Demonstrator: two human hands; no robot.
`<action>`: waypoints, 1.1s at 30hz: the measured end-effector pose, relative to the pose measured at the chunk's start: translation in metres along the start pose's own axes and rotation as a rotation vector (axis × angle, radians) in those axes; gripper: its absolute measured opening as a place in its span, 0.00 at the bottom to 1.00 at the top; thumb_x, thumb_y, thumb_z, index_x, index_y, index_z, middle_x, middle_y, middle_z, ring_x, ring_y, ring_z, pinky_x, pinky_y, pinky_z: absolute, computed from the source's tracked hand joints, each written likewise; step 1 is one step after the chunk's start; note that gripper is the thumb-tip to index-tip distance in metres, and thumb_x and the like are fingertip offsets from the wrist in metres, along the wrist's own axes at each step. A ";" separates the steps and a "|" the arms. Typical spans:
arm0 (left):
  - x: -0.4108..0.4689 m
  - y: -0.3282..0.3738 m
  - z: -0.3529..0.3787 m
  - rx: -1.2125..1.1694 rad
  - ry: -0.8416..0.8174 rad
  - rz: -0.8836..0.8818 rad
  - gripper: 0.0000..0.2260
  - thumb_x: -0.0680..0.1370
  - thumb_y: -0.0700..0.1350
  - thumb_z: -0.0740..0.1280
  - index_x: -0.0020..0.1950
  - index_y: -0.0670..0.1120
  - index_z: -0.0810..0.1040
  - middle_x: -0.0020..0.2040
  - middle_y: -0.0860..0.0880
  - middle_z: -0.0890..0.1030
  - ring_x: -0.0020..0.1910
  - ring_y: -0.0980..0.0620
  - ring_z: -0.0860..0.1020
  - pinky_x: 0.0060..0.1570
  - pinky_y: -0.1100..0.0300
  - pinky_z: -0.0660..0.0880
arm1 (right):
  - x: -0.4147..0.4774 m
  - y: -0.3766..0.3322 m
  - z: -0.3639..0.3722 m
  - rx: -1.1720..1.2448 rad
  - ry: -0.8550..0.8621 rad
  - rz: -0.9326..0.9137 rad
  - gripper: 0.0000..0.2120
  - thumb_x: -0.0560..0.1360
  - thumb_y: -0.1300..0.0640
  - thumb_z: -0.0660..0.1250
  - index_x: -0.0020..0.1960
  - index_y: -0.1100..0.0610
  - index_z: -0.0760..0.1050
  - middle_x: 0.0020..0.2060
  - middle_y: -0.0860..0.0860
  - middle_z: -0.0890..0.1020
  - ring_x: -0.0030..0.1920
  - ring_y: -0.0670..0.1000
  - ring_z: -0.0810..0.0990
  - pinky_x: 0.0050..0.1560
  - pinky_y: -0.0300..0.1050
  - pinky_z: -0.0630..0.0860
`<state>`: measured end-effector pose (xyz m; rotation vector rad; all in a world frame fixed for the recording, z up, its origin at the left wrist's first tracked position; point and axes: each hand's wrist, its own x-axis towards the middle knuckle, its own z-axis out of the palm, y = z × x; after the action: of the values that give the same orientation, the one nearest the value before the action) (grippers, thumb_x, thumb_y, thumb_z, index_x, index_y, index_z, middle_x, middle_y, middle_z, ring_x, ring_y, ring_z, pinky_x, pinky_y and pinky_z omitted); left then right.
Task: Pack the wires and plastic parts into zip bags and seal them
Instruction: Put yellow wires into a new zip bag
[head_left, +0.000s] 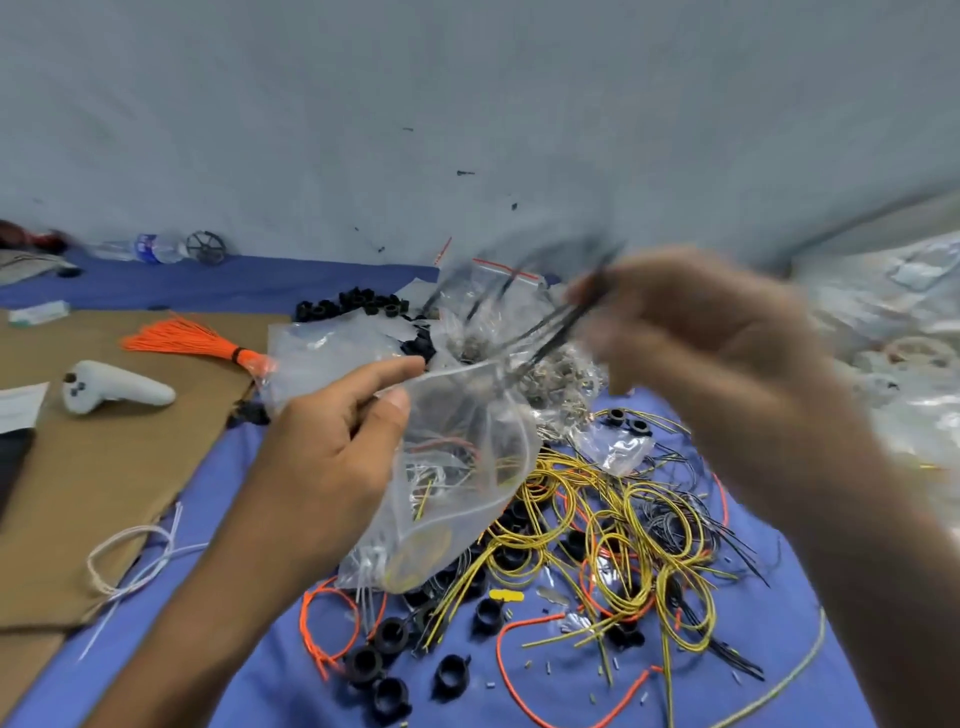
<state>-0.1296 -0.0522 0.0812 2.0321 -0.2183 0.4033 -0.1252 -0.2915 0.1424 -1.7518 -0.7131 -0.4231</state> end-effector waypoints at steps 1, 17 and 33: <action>0.000 -0.001 -0.002 -0.002 0.001 -0.001 0.12 0.83 0.45 0.63 0.60 0.60 0.80 0.23 0.55 0.60 0.21 0.58 0.57 0.21 0.67 0.55 | 0.002 0.006 0.010 -0.146 -0.124 0.026 0.09 0.75 0.58 0.72 0.53 0.47 0.83 0.40 0.41 0.83 0.39 0.46 0.79 0.41 0.42 0.76; 0.011 -0.002 -0.037 -0.052 0.053 0.031 0.14 0.76 0.56 0.62 0.58 0.68 0.80 0.34 0.37 0.78 0.28 0.48 0.69 0.27 0.60 0.68 | 0.019 0.098 -0.074 -0.523 0.222 0.235 0.10 0.76 0.61 0.69 0.49 0.46 0.83 0.37 0.41 0.84 0.34 0.39 0.77 0.38 0.34 0.72; 0.008 0.003 -0.020 -0.013 -0.017 0.046 0.10 0.81 0.50 0.68 0.58 0.63 0.81 0.24 0.53 0.64 0.22 0.59 0.59 0.21 0.68 0.58 | -0.014 0.280 -0.068 -1.154 -0.330 0.775 0.19 0.80 0.58 0.61 0.31 0.58 0.64 0.26 0.55 0.68 0.27 0.54 0.62 0.31 0.45 0.58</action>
<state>-0.1274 -0.0357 0.0953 2.0215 -0.2780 0.4128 0.0531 -0.4086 -0.0514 -3.0350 0.1371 0.0529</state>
